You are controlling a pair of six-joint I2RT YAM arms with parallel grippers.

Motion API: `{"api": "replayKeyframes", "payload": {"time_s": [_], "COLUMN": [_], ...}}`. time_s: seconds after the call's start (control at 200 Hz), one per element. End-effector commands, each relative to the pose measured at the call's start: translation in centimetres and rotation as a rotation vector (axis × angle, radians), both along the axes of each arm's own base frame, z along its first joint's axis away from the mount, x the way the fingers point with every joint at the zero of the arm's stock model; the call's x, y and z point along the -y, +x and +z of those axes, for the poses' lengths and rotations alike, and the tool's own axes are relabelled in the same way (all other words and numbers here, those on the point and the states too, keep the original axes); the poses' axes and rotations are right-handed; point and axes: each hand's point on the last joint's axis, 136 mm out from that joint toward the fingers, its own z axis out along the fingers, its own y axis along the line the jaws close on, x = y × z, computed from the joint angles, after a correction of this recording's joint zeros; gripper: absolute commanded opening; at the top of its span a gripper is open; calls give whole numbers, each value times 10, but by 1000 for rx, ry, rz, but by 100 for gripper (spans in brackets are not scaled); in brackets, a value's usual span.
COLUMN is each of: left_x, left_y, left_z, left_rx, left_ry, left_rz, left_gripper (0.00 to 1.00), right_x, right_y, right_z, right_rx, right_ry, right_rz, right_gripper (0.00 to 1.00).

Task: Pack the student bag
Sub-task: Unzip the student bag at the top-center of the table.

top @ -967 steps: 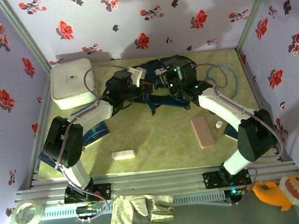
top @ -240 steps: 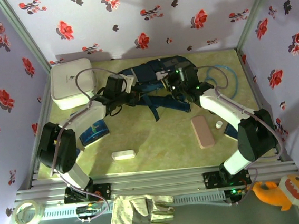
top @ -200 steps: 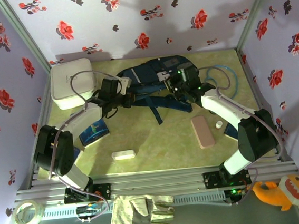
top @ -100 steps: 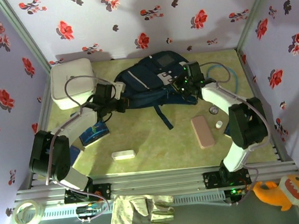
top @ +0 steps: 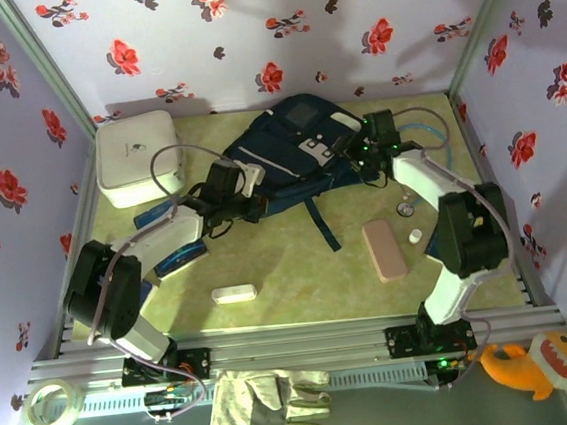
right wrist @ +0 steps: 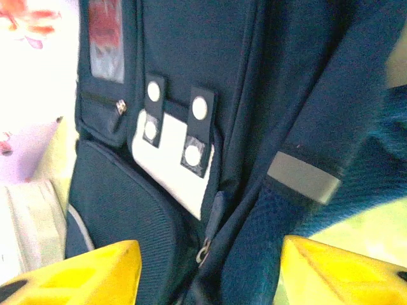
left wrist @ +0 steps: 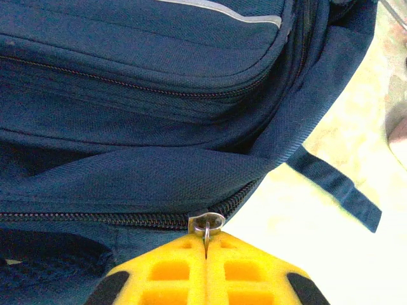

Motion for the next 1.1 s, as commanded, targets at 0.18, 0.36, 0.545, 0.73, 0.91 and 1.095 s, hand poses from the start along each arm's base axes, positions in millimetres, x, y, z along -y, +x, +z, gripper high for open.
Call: {"api": "replayKeyframes", "payload": {"time_s": [0.18, 0.36, 0.545, 0.73, 0.91, 1.095], "left_x": [31, 38, 40, 39, 34, 12], "left_y": [5, 1, -3, -5, -8, -8], "left_z": [13, 8, 4, 1, 1, 4], "left_rx": [-3, -23, -39, -49, -44, -31], "left_ry": [-31, -21, -14, -5, 18, 57], "left_rz": [-46, -67, -80, -84, -97, -76], "left_gripper": [0, 0, 0, 0, 0, 0], "right_x": [5, -36, -84, -101, -89, -62], "right_y": [-57, -69, -70, -71, -71, -61], "right_z": [0, -8, -23, -42, -52, -55], "right_rx": [-53, -102, -160, -217, -220, -191], "right_ry": [134, 221, 288, 276, 202, 86], "right_rz": [-133, -100, -42, -24, -53, -88], "right_gripper": [63, 57, 45, 36, 12, 0]}}
